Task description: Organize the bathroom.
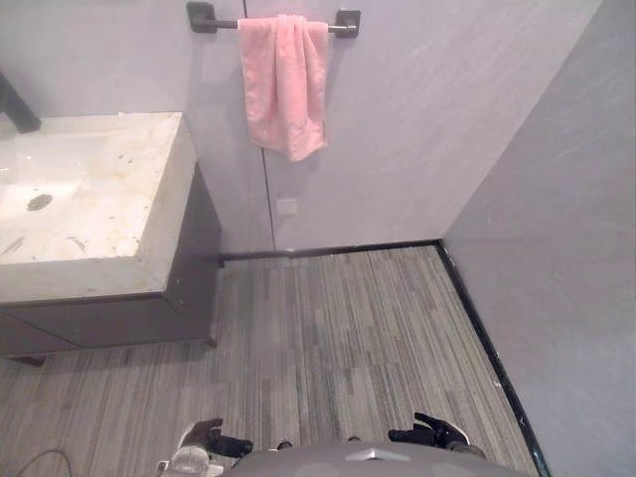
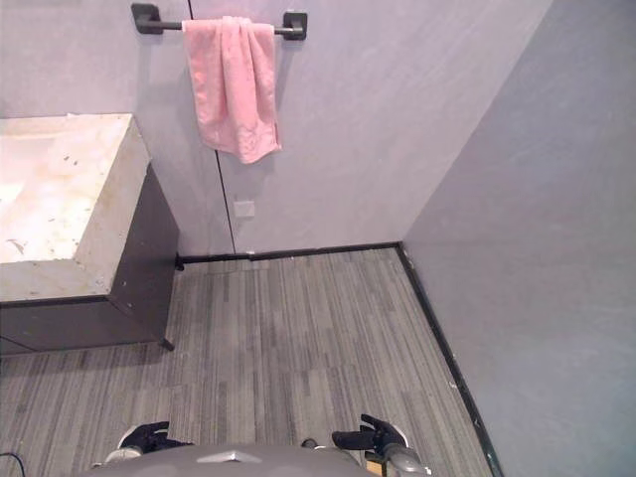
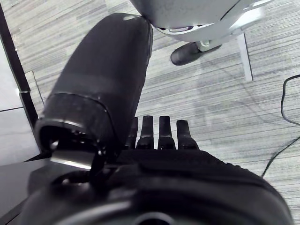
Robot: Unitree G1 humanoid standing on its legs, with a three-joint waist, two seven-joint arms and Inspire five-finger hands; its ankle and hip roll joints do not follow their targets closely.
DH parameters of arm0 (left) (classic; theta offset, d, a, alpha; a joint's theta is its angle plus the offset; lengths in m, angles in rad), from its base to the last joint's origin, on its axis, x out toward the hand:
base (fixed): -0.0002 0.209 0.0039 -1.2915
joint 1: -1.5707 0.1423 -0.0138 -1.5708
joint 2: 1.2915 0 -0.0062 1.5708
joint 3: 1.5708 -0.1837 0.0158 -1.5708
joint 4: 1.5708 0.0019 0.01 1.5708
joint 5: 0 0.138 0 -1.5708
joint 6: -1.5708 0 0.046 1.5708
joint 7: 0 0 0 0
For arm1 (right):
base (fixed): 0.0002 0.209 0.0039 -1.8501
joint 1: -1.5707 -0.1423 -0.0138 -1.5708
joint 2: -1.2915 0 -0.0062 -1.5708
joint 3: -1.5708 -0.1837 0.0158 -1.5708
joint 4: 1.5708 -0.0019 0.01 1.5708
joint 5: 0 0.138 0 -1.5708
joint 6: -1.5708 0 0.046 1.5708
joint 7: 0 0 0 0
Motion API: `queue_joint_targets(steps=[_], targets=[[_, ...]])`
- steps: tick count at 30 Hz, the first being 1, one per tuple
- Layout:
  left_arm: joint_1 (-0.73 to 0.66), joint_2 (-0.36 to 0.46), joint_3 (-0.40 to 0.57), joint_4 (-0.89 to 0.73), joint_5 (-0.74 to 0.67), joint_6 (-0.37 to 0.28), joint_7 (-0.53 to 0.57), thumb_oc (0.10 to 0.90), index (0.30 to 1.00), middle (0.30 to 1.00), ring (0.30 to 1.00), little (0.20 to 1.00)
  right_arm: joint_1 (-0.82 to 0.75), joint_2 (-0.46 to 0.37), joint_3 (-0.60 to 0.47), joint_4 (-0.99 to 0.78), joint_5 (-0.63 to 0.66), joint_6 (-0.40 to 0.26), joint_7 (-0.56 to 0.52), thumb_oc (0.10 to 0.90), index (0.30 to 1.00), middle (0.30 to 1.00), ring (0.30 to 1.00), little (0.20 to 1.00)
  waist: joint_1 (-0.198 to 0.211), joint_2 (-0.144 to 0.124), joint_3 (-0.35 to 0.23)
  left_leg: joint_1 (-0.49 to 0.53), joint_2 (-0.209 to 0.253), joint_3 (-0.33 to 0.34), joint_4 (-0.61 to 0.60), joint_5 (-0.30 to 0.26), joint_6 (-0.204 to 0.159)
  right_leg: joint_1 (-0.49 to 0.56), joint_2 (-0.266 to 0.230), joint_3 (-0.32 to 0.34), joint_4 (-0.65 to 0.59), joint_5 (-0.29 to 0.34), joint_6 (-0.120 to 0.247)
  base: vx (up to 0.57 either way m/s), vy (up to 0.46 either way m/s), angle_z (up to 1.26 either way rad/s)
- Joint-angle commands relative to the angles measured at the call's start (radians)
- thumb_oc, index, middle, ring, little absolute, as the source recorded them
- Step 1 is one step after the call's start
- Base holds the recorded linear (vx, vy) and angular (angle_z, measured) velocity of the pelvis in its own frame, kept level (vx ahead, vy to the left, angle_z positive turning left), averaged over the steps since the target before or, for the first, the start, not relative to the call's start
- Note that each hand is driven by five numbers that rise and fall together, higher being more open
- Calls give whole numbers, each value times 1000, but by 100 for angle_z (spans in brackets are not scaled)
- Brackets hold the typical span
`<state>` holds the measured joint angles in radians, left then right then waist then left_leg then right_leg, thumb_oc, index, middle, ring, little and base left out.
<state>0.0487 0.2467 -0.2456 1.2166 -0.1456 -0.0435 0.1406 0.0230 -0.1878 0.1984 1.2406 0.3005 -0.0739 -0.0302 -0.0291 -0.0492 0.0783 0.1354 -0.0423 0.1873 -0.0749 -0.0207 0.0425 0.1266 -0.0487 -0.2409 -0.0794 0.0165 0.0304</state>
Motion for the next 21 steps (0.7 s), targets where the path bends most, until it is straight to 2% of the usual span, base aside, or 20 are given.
queue_joint_targets(steps=[1,4,7,13,15,16,17,21], targets=[[-34,-18,-7,53,15,-11,-17,800,900,900,900,900,-38,-25,19,33,23,-32,-14,800,900,900,900,900,3,29,-14,-20,46,-12,-12,-6,-42,-4,11,-9,31,-27,63,0,0,0],[-34,-19,-8,50,-4,-19,-35,800,900,900,900,900,-38,-27,18,35,19,-35,-13,800,900,900,900,900,2,31,-13,-20,46,-12,-12,-7,-42,-3,11,-9,32,-27,63,0,0,0],[-31,-21,-3,50,-12,10,-61,800,900,900,900,900,-37,-28,15,38,22,-38,-12,800,900,900,900,900,3,33,-12,-20,45,-11,-12,-7,-41,-3,10,-10,32,-28,63,0,0,0],[-36,-18,5,62,-2,14,26,800,900,900,900,900,-37,-28,18,33,12,-60,-21,800,900,900,900,900,0,33,-16,-15,43,-14,-12,-7,-41,0,11,-8,32,-27,63,7,4,0],[-50,-7,2,45,10,-40,31,800,900,900,900,900,-44,-41,37,3,-29,-94,-27,800,900,900,900,900,-1,33,-17,-13,42,-15,-12,-9,-40,1,10,-5,32,-25,63,38,28,0],[-51,-6,1,43,6,-45,35,800,900,900,900,900,-44,-42,39,-1,-35,-97,-27,800,900,900,900,900,-2,33,-17,-13,43,-15,-12,-9,-40,2,10,-5,32,-25,63,25,40,0],[-66,14,0,13,-44,-68,56,800,900,900,900,900,-53,-62,58,-40,-43,-117,-29,800,900,900,900,900,-4,34,-15,-12,43,-14,-12,-8,-38,1,10,0,33,-24,64,13,45,0],[-104,83,10,-174,-85,-41,52,800,900,900,900,900,-78,-127,73,-246,-8,-110,-64,800,900,900,900,900,-4,40,-10,-18,40,-9,-12,-3,-35,-9,4,4,34,-15,66,-4,43,1]])
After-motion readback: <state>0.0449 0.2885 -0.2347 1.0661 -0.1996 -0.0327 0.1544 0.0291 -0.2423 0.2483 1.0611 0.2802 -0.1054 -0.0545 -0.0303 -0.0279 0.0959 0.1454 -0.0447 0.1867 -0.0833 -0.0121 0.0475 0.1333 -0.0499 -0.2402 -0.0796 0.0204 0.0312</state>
